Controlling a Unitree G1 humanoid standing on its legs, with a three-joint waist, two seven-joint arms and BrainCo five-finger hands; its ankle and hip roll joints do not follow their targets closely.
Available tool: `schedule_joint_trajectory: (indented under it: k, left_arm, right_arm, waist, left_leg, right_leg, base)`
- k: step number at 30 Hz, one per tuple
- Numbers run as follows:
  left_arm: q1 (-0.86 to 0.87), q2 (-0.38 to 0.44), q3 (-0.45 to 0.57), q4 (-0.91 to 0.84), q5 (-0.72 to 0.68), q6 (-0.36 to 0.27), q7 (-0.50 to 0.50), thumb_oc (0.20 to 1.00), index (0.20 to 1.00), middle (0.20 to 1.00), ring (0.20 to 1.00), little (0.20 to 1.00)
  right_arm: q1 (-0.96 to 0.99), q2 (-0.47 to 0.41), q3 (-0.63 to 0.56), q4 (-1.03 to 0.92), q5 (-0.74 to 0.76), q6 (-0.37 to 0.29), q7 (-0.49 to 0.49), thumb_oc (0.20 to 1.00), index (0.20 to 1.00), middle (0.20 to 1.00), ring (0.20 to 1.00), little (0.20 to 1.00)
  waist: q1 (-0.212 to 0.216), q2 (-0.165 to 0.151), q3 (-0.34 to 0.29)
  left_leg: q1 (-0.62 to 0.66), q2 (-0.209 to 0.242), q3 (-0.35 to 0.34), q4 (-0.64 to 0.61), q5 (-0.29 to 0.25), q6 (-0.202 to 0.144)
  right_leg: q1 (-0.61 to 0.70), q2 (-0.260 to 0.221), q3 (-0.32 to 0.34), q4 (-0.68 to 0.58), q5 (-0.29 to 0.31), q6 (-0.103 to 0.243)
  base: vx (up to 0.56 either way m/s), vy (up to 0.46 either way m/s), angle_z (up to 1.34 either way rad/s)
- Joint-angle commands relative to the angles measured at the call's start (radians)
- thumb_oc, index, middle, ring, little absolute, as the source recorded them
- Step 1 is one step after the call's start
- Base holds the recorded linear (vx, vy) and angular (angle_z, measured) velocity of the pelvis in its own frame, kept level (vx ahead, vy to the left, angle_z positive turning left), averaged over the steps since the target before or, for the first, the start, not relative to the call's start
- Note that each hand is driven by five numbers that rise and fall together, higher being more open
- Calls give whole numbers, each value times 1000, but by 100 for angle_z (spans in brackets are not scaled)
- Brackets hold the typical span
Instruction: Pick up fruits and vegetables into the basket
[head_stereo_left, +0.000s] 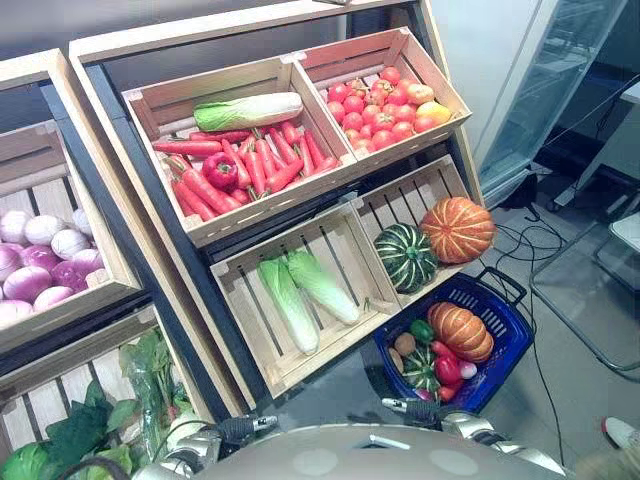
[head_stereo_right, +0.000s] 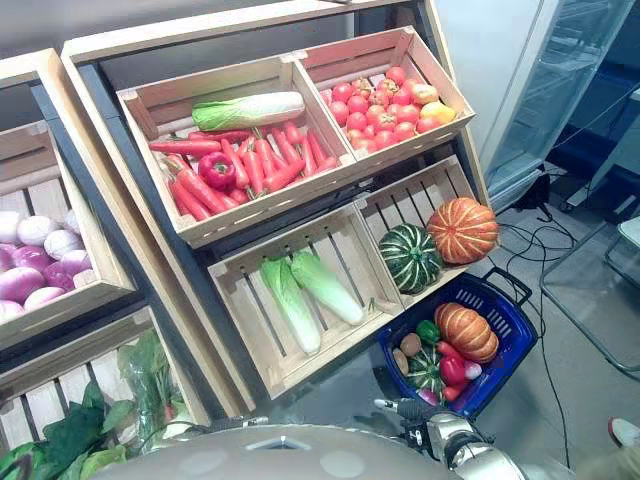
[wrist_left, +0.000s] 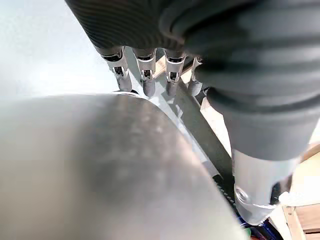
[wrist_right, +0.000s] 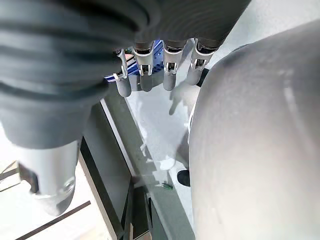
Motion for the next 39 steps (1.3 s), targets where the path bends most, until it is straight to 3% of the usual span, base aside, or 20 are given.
schedule_joint_trajectory:
  k: [1,8,11,13,14,16,19,20,23,25,28,32,39]
  left_arm:
    - [-72,-81,-51,80,13,-58,3,1000,1000,1000,1000,1000]
    - [-76,-82,-64,70,17,-77,-16,1000,1000,1000,1000,1000]
    - [-77,-78,-73,60,33,-137,9,1000,1000,1000,1000,1000]
    - [-84,-73,-86,46,72,-217,64,1000,1000,1000,1000,1000]
    - [-84,-73,-86,46,72,-217,65,1000,1000,1000,1000,1000]
    - [-103,-56,-115,10,132,-340,187,1000,1000,1000,1000,1000]
    - [-125,-28,-132,-34,172,-389,287,1000,1000,1000,1000,1000]
    - [-147,4,-143,-87,273,-429,421,1000,1000,1000,1000,1000]
    - [-176,65,-150,-198,369,-413,500,1000,1000,1000,1000,1000]
    - [-172,145,-181,-306,566,-435,671,1000,1000,1000,1000,1000]
    - [-120,231,-173,-454,743,-413,802,1000,1000,1000,1000,1000]
    - [-50,343,-98,-656,931,-340,865,1000,1000,1000,1000,1000]
    - [61,430,20,-862,1030,-331,868,1000,1000,1000,1000,1000]
  right_arm:
    - [-36,43,27,125,-19,12,8,1000,1000,1000,1000,1000]
    - [-34,45,32,125,-24,3,7,1000,1000,1000,1000,1000]
    - [-37,41,37,119,-38,-25,1,1000,1000,1000,1000,1000]
    - [-44,37,46,112,-32,-58,-10,1000,1000,1000,1000,1000]
    - [-44,37,46,112,-32,-58,-10,1000,1000,1000,1000,1000]
    - [-53,27,49,95,15,-97,-17,1000,1000,1000,1000,1000]
    - [-62,7,48,70,39,-130,-11,1000,1000,1000,1000,1000]
    - [-68,-12,51,40,55,-172,-13,1000,1000,1000,1000,1000]
    - [-71,-36,60,-11,82,-199,-19,1000,1000,1000,1000,1000]
    - [-58,-75,62,-101,124,-271,-39,1000,1000,1000,1000,1000]
    - [-29,-118,41,-259,148,-310,-94,1000,1000,1000,1000,1000]
    - [34,-174,-16,-580,131,-273,-186,1000,1000,1000,1000,1000]
    - [148,-218,-112,-877,58,-295,-264,1000,1000,1000,1000,1000]
  waist:
    - [-1,-14,73]
    - [-2,-13,72]
    - [-3,-13,73]
    - [-5,-12,75]
    - [-5,-12,75]
    - [-9,-10,78]
    - [-12,-6,83]
    - [-13,-4,87]
    - [-13,-3,92]
    - [-6,-10,99]
    - [0,-15,119]
    - [-8,-21,144]
    - [-38,-14,162]
  left_leg:
    - [-9,-9,6,7,-19,45]
    - [-11,-9,7,7,-19,44]
    - [-11,-9,8,7,-19,44]
    - [-12,-8,9,7,-18,43]
    - [-11,-8,9,7,-18,43]
    - [-11,-7,9,7,-18,40]
    - [-11,-4,12,7,-17,39]
    - [-12,-1,13,7,-15,38]
    - [-15,1,12,7,-13,37]
    - [-26,5,14,7,-8,39]
    - [-36,5,6,7,0,39]
    - [-50,9,1,7,9,34]
    - [-62,21,4,7,18,28]
  right_leg:
    - [45,-25,2,9,-13,15]
    - [44,-25,2,9,-12,17]
    - [44,-24,6,9,-13,17]
    - [42,-24,9,9,-12,18]
    - [42,-24,9,9,-12,18]
    - [39,-23,16,12,-14,19]
    - [38,-23,20,13,-15,20]
    - [36,-23,22,13,-15,21]
    - [34,-23,27,13,-13,20]
    - [24,-21,26,14,-9,20]
    - [17,-22,17,16,-5,19]
    - [5,-28,9,18,1,20]
    - [-11,-42,10,28,2,25]
  base:
    - [83,-84,25]
    - [0,0,0]
    - [0,0,0]
    - [0,0,0]
    - [0,0,0]
    - [0,0,0]
    - [0,0,0]
    - [0,0,0]
    - [0,0,0]
    - [-11,-46,2]
    - [-25,-40,1]
    - [-10,-31,8]
    - [44,-29,9]
